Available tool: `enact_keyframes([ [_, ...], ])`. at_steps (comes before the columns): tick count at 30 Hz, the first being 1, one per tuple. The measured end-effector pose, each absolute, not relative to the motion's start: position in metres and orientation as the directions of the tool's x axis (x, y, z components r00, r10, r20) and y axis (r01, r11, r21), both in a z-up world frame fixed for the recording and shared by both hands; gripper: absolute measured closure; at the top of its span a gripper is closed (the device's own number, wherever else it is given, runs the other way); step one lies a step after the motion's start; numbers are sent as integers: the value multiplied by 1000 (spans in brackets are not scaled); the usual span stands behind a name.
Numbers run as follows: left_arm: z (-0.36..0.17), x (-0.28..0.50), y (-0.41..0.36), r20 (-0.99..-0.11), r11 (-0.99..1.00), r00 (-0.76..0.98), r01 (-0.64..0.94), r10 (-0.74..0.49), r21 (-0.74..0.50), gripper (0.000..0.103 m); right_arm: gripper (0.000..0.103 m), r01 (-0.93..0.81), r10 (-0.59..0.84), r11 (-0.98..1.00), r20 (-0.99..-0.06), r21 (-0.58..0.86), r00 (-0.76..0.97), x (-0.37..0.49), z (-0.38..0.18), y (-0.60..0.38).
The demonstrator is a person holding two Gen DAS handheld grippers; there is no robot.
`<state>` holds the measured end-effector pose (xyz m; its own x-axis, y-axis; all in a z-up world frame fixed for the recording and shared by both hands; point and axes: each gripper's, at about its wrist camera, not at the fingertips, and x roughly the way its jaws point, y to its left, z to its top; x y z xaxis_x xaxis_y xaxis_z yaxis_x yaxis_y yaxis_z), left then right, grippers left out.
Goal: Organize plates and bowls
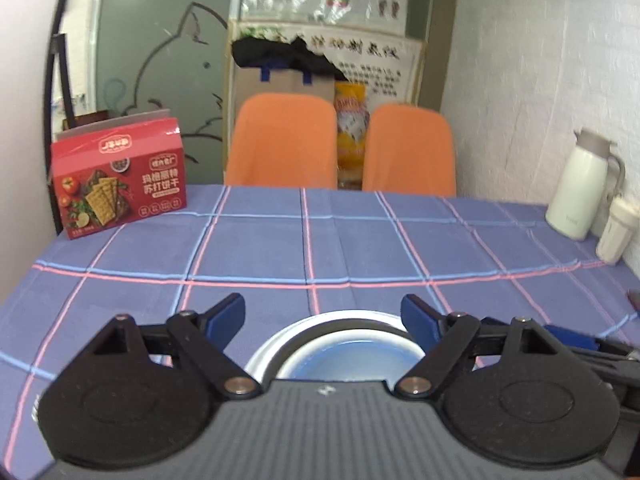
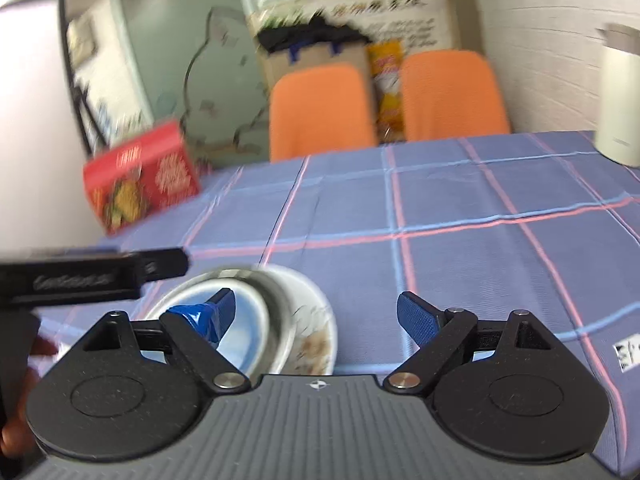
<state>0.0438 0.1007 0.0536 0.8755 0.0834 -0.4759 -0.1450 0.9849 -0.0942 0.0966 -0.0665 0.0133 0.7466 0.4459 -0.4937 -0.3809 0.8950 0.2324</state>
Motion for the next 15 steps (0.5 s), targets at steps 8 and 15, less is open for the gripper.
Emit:
enact_keyframes([
  [8,48,-8,68,-445,990,892,-119,77,-68,19,27,-231,361,919,-451,319,816,74,8,-110],
  [15,30,-63,49,-427,994,900,-104,85,-23,19,27,-234,355,924,-456,301,816,26,-4,-123],
])
